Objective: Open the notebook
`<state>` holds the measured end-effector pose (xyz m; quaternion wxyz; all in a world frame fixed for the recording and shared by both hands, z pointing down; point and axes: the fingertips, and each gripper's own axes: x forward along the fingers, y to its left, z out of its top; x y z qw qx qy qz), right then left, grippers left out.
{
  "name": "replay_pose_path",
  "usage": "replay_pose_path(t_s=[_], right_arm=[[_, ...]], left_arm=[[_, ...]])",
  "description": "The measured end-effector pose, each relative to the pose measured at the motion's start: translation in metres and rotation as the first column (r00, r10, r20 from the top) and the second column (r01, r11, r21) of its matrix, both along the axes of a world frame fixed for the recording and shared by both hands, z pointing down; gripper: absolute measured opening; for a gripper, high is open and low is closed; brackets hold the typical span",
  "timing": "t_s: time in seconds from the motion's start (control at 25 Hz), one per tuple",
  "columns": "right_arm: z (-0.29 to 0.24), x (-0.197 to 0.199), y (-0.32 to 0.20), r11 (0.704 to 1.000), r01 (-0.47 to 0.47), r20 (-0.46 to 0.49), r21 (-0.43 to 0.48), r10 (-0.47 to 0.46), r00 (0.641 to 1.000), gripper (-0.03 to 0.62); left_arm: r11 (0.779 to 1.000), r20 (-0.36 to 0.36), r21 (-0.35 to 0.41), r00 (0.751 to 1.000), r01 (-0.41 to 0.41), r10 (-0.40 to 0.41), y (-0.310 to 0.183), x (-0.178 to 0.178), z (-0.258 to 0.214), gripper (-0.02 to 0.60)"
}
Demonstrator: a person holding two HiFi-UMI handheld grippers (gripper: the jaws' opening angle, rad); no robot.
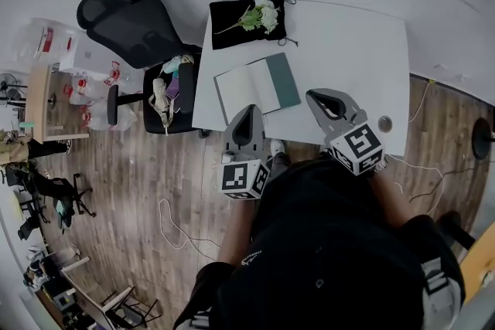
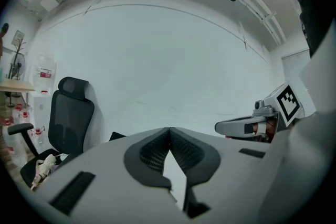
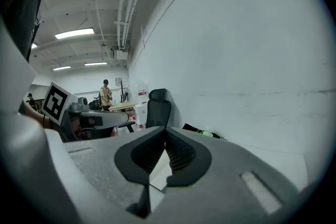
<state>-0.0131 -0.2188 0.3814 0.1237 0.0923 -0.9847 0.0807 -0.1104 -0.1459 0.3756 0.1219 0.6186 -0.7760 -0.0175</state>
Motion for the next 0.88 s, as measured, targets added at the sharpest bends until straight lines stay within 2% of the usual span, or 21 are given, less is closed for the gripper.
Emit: replay_pose_path(t_s=[0.24,0.48,0.64,0.88], right_arm=[[-0.031,-0.002,-0.006,0.998,0.034,0.043,0.058,-0.036,0.998,0.005],[-0.068,-0.002,-0.007,0.994,0.090,0.122,0.054,-0.096,0.988,0.005],[-0.090,-0.001,-0.012,0.995,0.092,0.169,0.037,-0.097,0.981,0.005],[-0.108,0.000,-0.012,0.994,0.098,0.197,0.047,-0.106,0.975,0.005]], left_arm=[[0.999,0.068,0.014,0.997,0.042,-0.043,-0.001,-0.019,-0.022,0.006],[0.999,0.087,0.054,0.996,0.004,-0.009,-0.004,-0.020,-0.048,0.006],[0.997,0.087,0.081,0.996,-0.005,-0.002,-0.006,-0.022,-0.062,0.006],[0.993,0.133,0.110,0.991,-0.036,0.021,-0.009,-0.022,-0.086,0.006]])
